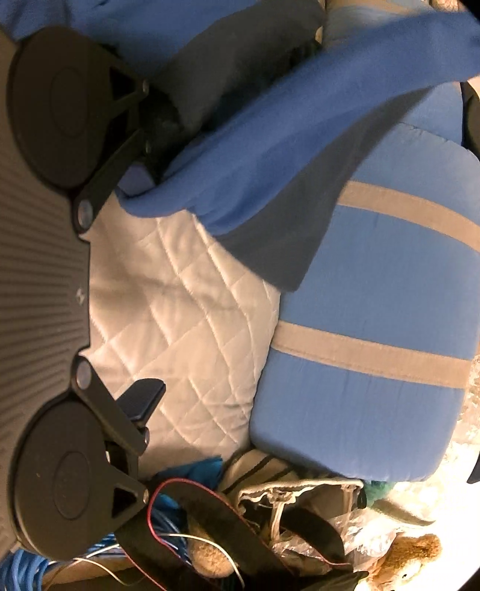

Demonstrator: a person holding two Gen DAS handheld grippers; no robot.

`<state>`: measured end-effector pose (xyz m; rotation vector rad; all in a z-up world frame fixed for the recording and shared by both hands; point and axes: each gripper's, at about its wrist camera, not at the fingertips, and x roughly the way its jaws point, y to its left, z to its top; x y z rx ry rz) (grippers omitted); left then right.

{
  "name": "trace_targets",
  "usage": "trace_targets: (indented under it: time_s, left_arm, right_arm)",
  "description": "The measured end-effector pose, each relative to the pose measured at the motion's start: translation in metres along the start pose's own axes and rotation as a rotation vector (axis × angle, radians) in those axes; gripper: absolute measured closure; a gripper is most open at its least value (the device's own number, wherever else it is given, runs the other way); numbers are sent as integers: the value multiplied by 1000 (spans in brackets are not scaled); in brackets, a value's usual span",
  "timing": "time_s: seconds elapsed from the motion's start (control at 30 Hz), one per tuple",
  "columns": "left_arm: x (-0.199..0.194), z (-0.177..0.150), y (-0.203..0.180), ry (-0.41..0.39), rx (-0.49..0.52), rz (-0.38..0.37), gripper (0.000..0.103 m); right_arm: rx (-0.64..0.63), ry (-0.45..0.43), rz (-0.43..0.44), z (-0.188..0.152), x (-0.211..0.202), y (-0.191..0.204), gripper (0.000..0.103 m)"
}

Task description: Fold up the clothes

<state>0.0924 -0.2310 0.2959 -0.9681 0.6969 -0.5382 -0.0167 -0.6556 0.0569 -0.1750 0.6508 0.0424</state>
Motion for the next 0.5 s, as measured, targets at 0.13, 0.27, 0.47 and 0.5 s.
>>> trace_targets:
  time_s: [0.13,0.27,0.47,0.5]
  left_arm:
    - [-2,0,3,9,1,-7,91]
    - [-4,2,9,34,2,-19,91]
    - [-20,10,32,59,21,10,91]
    - [-23,13,38,62,25,17,91]
  right_arm:
    - [-58,-16,28,0,-5,9,0]
    - [-97,-27,65,1,-4,26,0]
    - [-155,-38,48,4,-2,42,17]
    - [-163,-39,48,5,-2,43,28]
